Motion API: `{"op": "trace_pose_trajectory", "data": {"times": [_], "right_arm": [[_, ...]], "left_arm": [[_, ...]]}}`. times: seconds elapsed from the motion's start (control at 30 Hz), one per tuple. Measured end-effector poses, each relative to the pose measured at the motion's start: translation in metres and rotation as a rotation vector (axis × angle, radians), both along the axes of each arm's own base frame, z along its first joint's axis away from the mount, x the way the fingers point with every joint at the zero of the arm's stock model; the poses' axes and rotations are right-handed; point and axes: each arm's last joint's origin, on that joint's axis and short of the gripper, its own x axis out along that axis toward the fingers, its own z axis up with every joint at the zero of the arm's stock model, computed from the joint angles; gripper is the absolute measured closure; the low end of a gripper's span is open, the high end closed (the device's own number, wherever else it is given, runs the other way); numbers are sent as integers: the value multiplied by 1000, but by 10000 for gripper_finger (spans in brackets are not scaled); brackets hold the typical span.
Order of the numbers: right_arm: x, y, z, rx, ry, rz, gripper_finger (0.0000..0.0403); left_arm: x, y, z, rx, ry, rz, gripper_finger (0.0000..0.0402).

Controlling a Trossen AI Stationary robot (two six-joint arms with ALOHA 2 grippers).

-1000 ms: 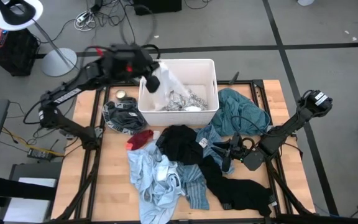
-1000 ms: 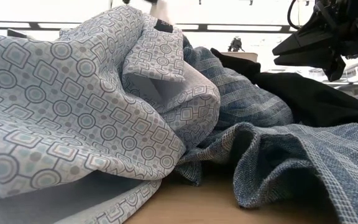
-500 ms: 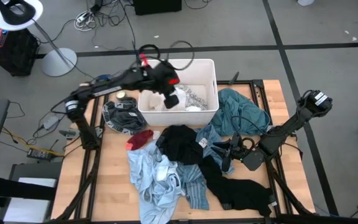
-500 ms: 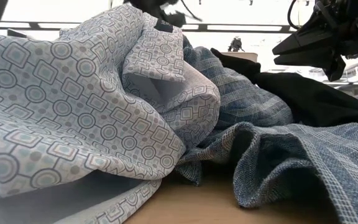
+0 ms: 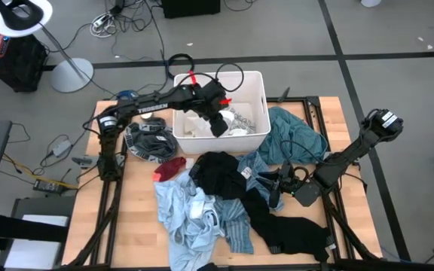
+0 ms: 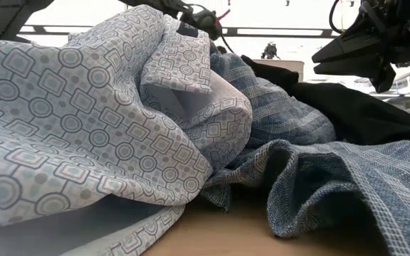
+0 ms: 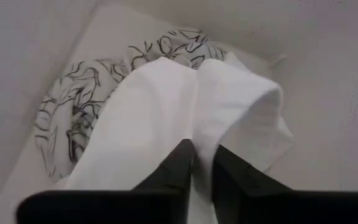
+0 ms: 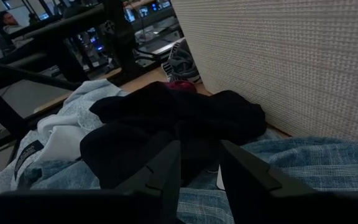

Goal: Sort clothes
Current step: Put the middle left white boxers into the laundry bin, then put the top left gray boxers into the laundry bin

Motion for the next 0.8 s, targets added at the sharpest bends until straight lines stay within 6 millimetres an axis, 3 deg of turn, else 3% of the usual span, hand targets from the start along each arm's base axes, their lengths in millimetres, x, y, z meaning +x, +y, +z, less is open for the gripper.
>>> {"op": "trace_pose_trajectory", "data": {"times": [0.13,0.27,0.4,0.57,0.67,0.8], "right_arm": [[0,0,0,0,0,1,291],[0,0,0,-1,0,1,291],[0,0,0,-1,1,1,291],[0,0,0,-2,1,1,291],[0,0,0,-4,3,1,291],[0,0,0,-2,2,1,291]], "left_arm": [[-4,8,-2,23,33,27,305],[-11,12,22,79,-7,44,286],[-13,11,28,94,8,29,283],[-24,3,69,147,-72,24,283],[-33,-5,79,161,-43,2,282],[-52,-26,107,192,-80,-38,282]]}}
